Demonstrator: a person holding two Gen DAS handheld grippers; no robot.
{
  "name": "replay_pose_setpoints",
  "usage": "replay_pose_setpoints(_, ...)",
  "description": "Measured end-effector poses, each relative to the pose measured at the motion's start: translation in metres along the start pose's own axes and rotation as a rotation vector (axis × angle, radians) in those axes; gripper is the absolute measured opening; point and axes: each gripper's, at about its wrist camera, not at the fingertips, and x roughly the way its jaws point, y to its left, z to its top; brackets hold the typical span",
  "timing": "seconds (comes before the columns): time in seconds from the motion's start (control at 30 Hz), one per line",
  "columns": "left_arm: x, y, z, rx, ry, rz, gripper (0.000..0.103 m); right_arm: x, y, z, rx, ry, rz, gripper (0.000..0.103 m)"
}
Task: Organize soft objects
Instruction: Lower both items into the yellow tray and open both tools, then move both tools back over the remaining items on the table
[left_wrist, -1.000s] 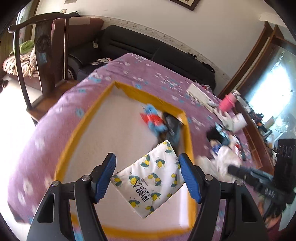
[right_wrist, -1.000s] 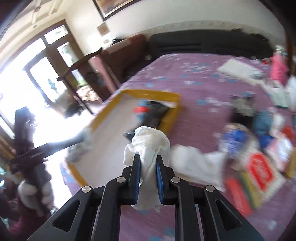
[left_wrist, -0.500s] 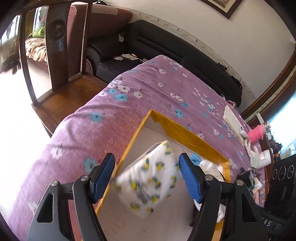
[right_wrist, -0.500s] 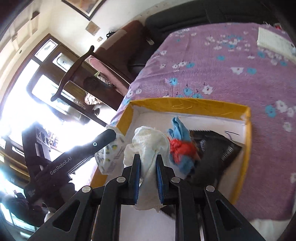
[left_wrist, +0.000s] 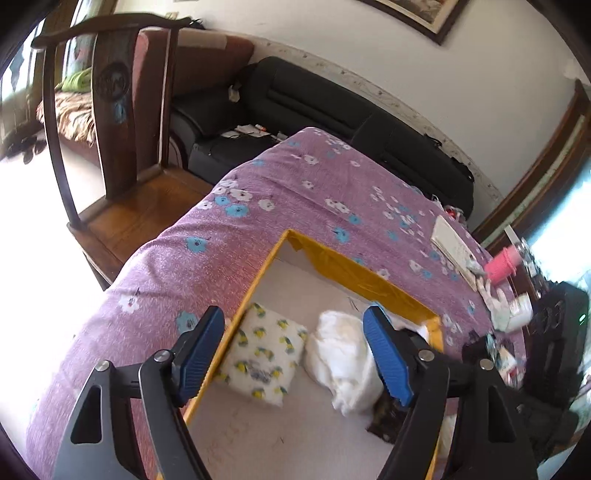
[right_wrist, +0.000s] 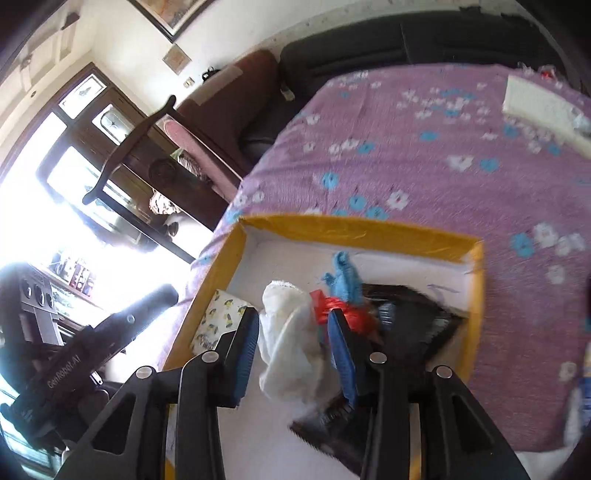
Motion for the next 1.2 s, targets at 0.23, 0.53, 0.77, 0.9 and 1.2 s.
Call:
replay_pose_setpoints(0.23, 0.013, -0.019, -0.041, 0.089, 0.188, 0.093, 0.081, -0.105, -0.027, -0.04, -0.133, -0.124, -0.121, 0.059)
replay_pose_setpoints(0.53, 0.079, -0.059, -0.032, 0.24, 0.254, 0.259, 0.052, -0.206, -0.11, -0.094, -0.024, -0.198, -0.266, 0.06)
replay_pose_setpoints(0.77, 0.015, -0.088, -0.04, 0.256, 0.106, 0.185, 0.064, -0.251, -0.168, -0.12, 0.063, -0.236, -0.369, 0.064)
replay_pose_setpoints(0.9, -0.032, -0.121, -0.074, 0.379, 0.026, 0.111, 0.076, -0.243, -0.189, -0.133, 0.077, -0.197, -0.383, 0.064)
replay_pose_setpoints(1.2, -0.049, -0.185, -0.134, 0.577, 0.082, -0.014, 0.078, -0.191, -0.186, -0.157, 0.03, -0.066, -0.278, 0.064)
